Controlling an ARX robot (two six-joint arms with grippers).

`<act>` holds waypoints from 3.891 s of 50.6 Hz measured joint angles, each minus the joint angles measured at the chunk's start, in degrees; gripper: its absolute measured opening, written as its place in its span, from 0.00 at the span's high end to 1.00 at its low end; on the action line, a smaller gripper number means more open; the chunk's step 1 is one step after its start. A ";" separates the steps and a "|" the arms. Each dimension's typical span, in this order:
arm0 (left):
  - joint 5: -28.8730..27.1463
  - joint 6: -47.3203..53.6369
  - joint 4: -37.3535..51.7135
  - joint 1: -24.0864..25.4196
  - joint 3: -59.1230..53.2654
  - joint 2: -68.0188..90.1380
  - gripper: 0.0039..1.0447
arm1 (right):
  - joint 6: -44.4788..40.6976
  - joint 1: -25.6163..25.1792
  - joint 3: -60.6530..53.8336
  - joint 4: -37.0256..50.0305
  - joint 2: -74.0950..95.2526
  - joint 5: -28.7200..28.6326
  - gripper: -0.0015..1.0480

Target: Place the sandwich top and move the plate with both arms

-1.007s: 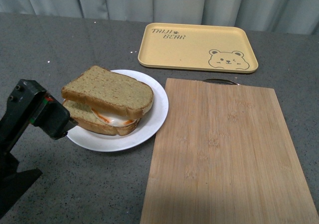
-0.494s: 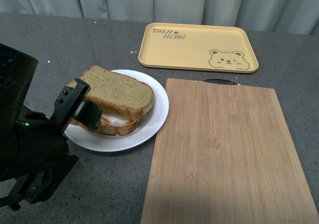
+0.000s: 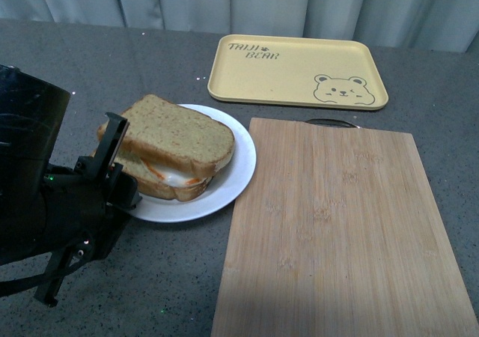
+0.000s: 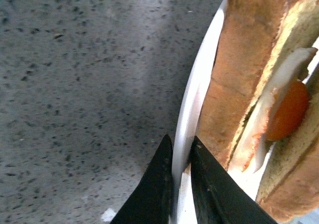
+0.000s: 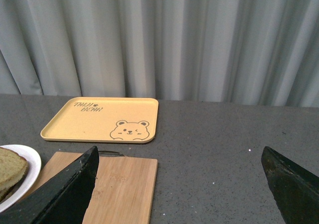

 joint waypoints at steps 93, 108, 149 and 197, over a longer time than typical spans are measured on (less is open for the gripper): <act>-7.80 -7.06 -10.84 -10.67 64.76 32.52 0.84 | 0.02 0.00 0.00 0.00 0.00 0.00 0.09; -7.45 -0.37 -11.23 -10.54 58.88 26.95 0.31 | 0.00 0.00 0.00 0.00 0.00 0.00 0.09; -9.05 80.21 42.05 6.10 -12.50 -18.29 0.97 | 0.02 0.00 0.00 0.00 0.00 0.00 0.09; 3.74 80.87 13.55 19.98 -30.67 -64.98 0.97 | 0.02 0.00 0.00 0.00 0.00 -0.02 0.09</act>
